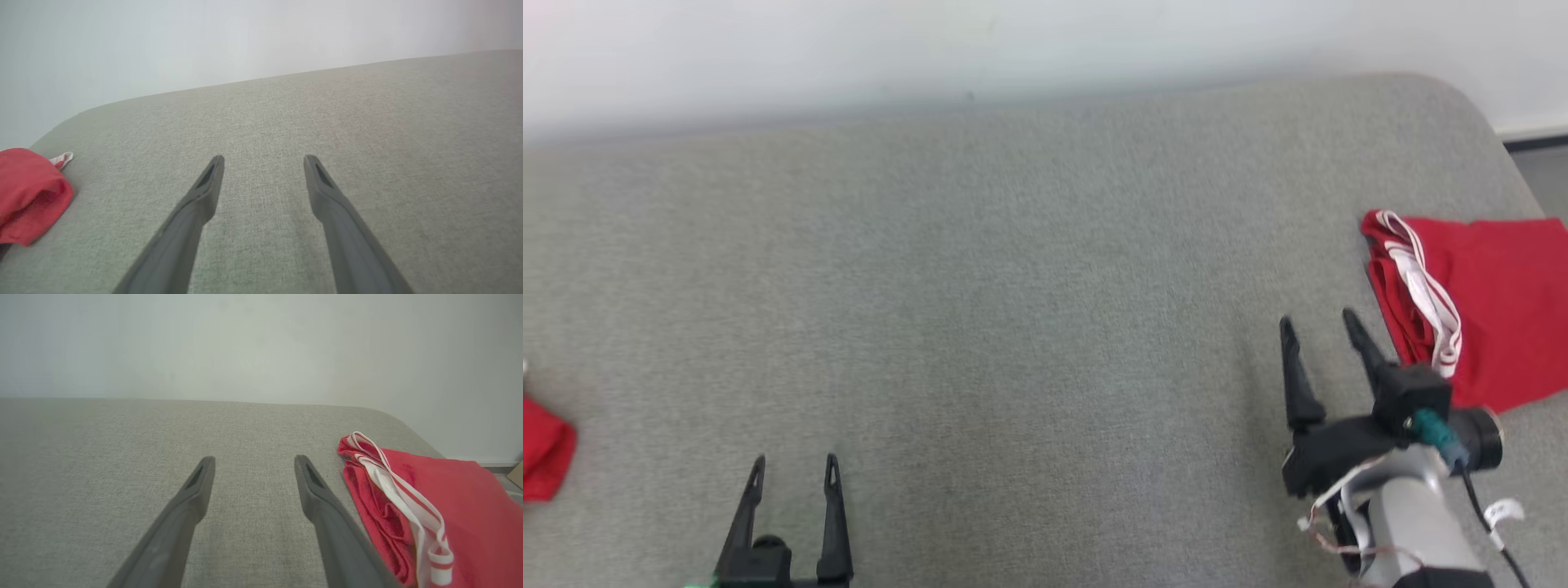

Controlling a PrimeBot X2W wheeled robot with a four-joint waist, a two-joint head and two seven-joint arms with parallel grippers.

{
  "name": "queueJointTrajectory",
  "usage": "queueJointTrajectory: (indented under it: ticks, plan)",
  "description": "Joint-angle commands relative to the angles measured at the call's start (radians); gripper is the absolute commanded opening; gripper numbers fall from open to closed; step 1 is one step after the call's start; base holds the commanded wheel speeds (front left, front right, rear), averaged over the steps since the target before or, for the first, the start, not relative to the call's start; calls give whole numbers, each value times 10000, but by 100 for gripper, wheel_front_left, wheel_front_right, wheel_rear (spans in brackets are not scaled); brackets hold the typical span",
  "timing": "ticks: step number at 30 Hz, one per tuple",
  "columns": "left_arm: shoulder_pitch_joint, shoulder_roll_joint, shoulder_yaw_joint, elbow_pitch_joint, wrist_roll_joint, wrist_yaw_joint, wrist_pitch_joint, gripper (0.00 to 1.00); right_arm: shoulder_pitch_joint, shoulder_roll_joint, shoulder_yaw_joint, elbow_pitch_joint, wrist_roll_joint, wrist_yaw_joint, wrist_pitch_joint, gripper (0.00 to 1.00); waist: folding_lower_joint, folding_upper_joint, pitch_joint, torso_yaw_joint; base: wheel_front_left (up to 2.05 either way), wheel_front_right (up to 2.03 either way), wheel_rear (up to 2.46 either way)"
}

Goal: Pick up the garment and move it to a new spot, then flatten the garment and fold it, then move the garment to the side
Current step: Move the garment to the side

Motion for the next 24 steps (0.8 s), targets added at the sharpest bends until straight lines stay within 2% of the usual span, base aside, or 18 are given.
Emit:
queueJointTrajectory:
  ticks: [1, 10, 16, 24]
  plan:
    - [227, -83, 89, 57, -45, -69, -30, 100, 261, 85, 34, -86, 27, -25, -5, 100, 1, 0, -515, 352, 0, 0, 0]
    - [977, -191, 608, 315, 2, -338, -30, 100, 1302, 352, 355, -241, 207, -25, -5, 100, 1, 0, -1583, 669, 0, 0, 0]
    - [1176, -287, 992, 231, -27, -358, -30, 100, 1767, 409, 473, -492, 433, -25, -5, 100, 1, 0, -1931, 816, 0, 0, 0]
    - [1554, -415, 1566, 286, -58, -615, -30, 100, 2375, 410, 575, -783, 1012, -25, -5, 100, 1, 0, -2308, 944, 0, 0, 0]
